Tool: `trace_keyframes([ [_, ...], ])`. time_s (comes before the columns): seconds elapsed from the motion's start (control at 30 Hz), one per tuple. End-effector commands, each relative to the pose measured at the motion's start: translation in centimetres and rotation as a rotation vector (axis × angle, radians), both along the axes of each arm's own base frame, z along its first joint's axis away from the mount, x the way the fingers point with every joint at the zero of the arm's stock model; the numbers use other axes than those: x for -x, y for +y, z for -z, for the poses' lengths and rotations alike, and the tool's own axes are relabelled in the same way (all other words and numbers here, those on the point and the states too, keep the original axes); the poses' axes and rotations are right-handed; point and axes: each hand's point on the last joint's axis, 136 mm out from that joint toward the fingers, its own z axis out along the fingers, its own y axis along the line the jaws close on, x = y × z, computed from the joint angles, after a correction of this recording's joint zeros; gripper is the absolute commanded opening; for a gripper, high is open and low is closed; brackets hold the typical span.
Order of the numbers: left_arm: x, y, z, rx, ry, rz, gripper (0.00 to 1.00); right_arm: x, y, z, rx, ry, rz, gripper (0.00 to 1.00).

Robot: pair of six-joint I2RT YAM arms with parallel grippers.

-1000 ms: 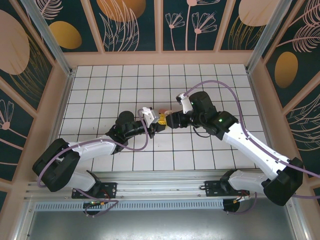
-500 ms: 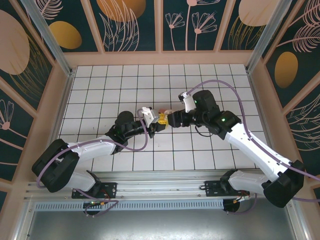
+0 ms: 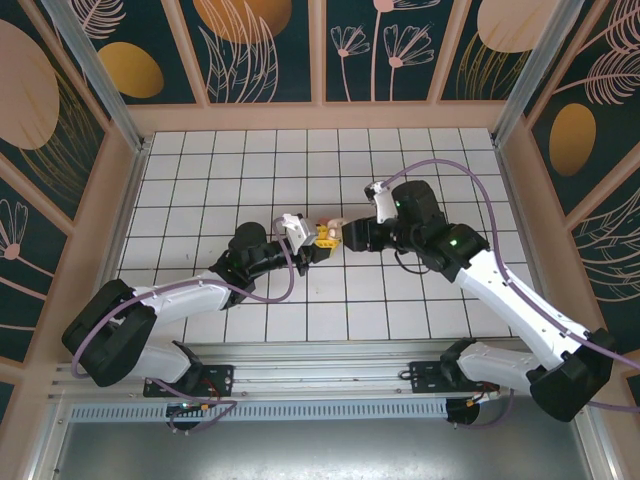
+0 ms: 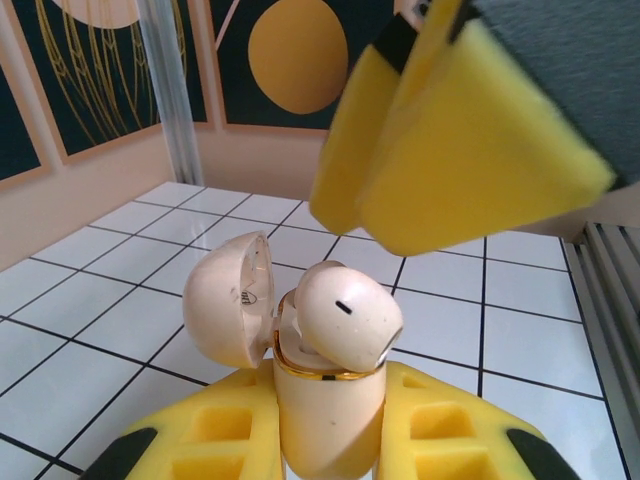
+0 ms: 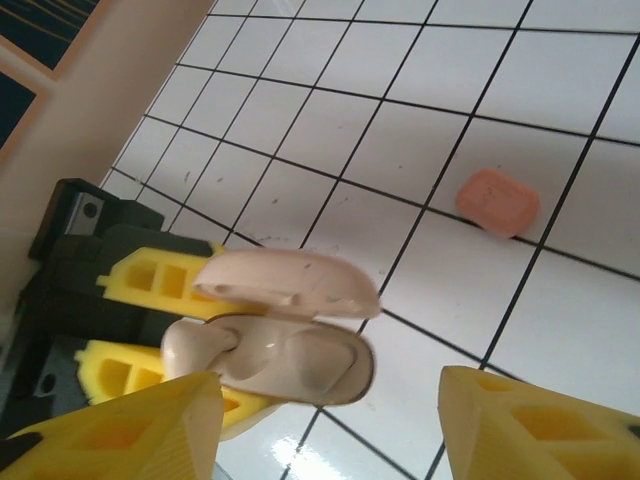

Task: Insert the wireless bluetooth earbuds into the charging case

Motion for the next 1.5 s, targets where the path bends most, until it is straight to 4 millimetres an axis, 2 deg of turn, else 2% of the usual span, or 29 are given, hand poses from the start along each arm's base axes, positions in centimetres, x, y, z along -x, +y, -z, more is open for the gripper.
trace_keyframes([
  [0.0,-0.3,0.1,-1.0,0.013,-0.027,-0.019,0.11,0.2,0.0,-3.0,-0.04,-0.036,0.039,0.54],
  [0.2,-0.6,0.1,-0.6,0.0,-0.017,-0.026,0.1,0.8,2.1,-3.0,-0.043,0.01,0.015,0.43],
  [0.43,-0.6,-0.2,-0.6,0.002,-0.018,-0.016,0.11,0.4,3.5,-2.4,-0.021,0.031,-0.009,0.4],
  [1.07,-0.1,0.0,-1.0,0.007,-0.026,-0.002,0.1,0.1,4.4,-0.3,0.024,0.064,-0.045,0.3],
  [1.33,0.3,0.0,-1.1,0.008,-0.028,0.014,0.1,0.6,3.6,0.5,0.067,0.019,-0.082,0.23],
  [1.47,1.0,-0.1,-1.4,0.012,-0.033,0.051,0.1,1.4,3.0,1.2,0.09,-0.017,-0.155,0.21],
])
